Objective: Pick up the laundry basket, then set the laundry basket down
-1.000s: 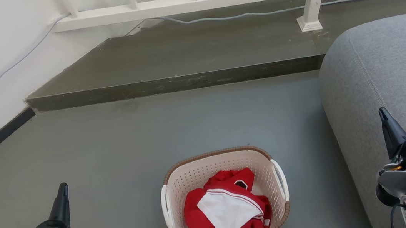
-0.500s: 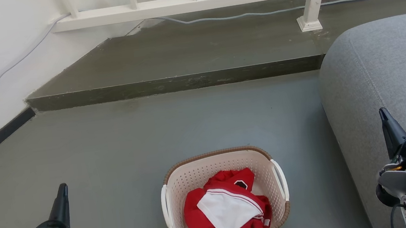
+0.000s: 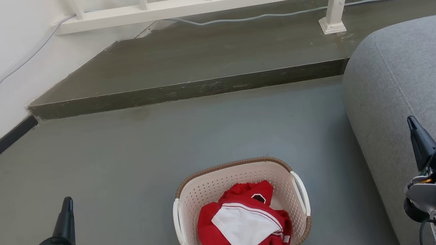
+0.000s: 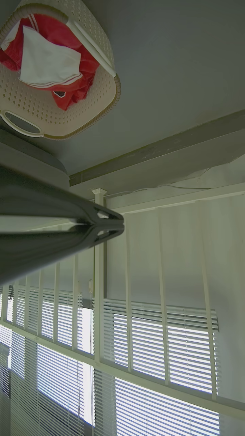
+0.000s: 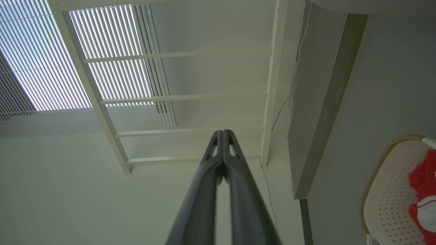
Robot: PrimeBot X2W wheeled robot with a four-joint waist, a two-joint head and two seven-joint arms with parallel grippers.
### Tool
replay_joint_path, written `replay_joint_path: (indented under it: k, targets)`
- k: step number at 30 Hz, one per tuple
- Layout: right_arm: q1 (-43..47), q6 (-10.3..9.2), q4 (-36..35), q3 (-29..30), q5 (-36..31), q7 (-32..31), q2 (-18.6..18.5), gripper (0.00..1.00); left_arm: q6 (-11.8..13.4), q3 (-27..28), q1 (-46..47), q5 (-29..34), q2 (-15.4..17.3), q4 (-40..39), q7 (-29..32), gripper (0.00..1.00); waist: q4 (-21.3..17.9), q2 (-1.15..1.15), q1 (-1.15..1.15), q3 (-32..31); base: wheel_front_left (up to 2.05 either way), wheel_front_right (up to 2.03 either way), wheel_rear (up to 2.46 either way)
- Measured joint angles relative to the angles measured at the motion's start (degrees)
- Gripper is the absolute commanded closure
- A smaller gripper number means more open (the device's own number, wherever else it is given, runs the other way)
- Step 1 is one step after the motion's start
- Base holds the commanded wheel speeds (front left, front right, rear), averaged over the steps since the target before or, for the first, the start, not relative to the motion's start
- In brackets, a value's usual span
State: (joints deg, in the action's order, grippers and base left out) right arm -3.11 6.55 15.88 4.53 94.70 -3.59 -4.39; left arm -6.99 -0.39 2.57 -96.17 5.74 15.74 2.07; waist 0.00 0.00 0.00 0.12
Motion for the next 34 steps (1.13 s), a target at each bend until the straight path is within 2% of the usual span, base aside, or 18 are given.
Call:
replay_joint_path:
  k: [34]
  targets:
    - [0.0, 0.00, 0.2, 0.1, 0.0, -0.1, 0.2, 1.00, 0.0, 0.1, 0.1, 0.0, -0.4, 0.1, 0.4, 1.00, 0.0, 0.00, 0.00, 0.0, 0.00, 0.00, 0.00]
